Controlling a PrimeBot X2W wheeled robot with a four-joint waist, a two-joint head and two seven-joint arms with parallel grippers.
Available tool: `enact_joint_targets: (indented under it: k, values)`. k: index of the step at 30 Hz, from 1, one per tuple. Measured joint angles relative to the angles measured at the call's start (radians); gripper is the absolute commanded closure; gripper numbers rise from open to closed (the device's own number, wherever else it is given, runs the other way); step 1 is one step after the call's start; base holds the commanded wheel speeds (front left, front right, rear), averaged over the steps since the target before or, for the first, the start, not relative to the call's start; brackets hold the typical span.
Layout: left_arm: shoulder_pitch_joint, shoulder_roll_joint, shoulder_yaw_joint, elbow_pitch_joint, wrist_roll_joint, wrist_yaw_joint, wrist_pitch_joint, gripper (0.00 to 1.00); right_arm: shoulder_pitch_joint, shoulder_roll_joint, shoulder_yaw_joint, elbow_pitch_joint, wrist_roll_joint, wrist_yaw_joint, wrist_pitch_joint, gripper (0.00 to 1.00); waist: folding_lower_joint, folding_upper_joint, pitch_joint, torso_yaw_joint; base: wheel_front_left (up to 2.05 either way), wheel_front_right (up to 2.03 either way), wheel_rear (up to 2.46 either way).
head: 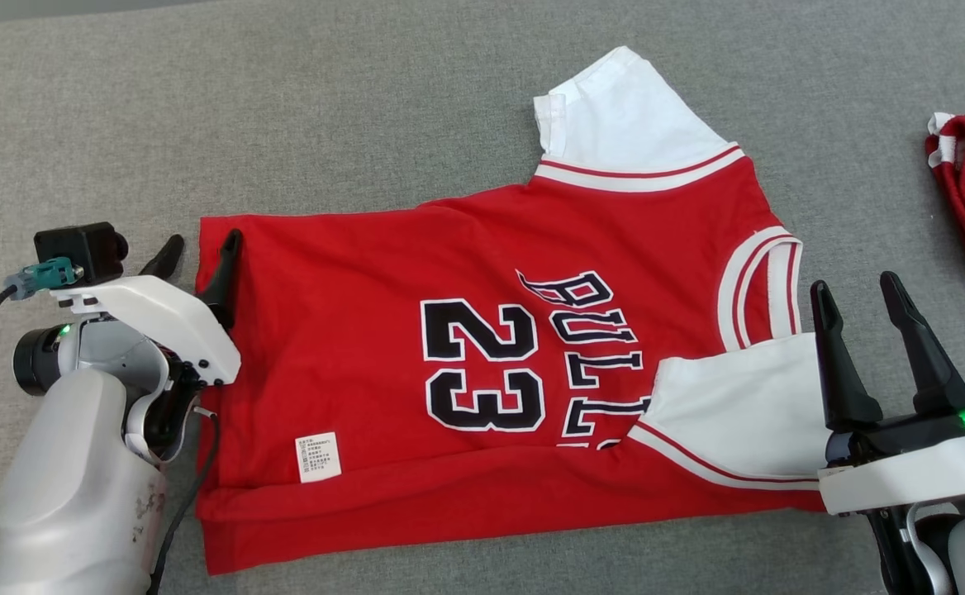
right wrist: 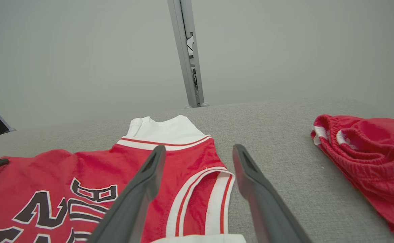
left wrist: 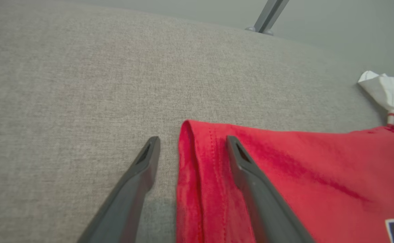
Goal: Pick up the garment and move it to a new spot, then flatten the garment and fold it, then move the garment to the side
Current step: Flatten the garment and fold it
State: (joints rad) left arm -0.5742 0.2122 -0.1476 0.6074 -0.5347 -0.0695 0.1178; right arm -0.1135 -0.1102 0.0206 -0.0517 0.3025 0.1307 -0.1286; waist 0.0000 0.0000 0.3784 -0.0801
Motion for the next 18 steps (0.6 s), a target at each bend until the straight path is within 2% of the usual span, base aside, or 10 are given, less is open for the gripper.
enact_joint_targets:
  k: [4, 5, 6, 7, 8, 13, 18]
  values:
    - [-0.038, 0.000, -0.015, 0.068, -0.004, -0.015, 0.004, 0.00, -0.006, -0.004, -0.005, 0.016, 0.008, 0.000, -0.004, 0.00, 0.0000, 0.0000, 0.005, -0.005, 0.00, 0.00, 0.00]
    - [-0.048, 0.001, -0.017, 0.081, -0.004, -0.018, 0.000, 0.16, -0.009, -0.006, -0.006, 0.020, 0.009, 0.000, -0.004, 0.00, 0.0000, 0.0000, 0.006, -0.006, 0.00, 0.00, 0.00]
    - [-0.058, 0.001, -0.020, 0.095, -0.004, -0.019, -0.001, 0.54, -0.012, -0.009, -0.007, 0.025, 0.012, 0.000, -0.004, 0.00, 0.0000, 0.0000, 0.006, -0.006, 0.00, 0.00, 0.00]
    - [-0.064, 0.001, -0.024, 0.108, -0.004, -0.024, -0.003, 0.83, -0.015, -0.011, -0.010, 0.027, 0.014, 0.000, -0.004, 0.00, 0.0000, 0.0000, 0.005, -0.007, 0.00, 0.00, 0.00]
    - [-0.073, 0.000, -0.032, 0.128, -0.005, -0.030, -0.009, 1.00, -0.021, -0.012, -0.015, 0.027, 0.016, 0.000, -0.004, 0.00, 0.0000, 0.0000, 0.004, -0.008, 0.00, 0.00, 0.00]
    - [-0.093, -0.001, -0.050, 0.162, -0.007, -0.041, -0.031, 1.00, -0.065, -0.027, -0.037, 0.045, 0.038, 0.000, -0.004, 0.00, 0.0000, 0.0000, 0.005, -0.010, 0.00, 0.00, 0.00]
    - [-0.117, -0.012, -0.071, 0.183, -0.007, -0.045, -0.049, 1.00, -0.153, -0.068, -0.040, 0.123, 0.067, 0.000, -0.013, 0.00, 0.0000, 0.0000, 0.016, 0.004, 0.00, 0.00, 0.00]
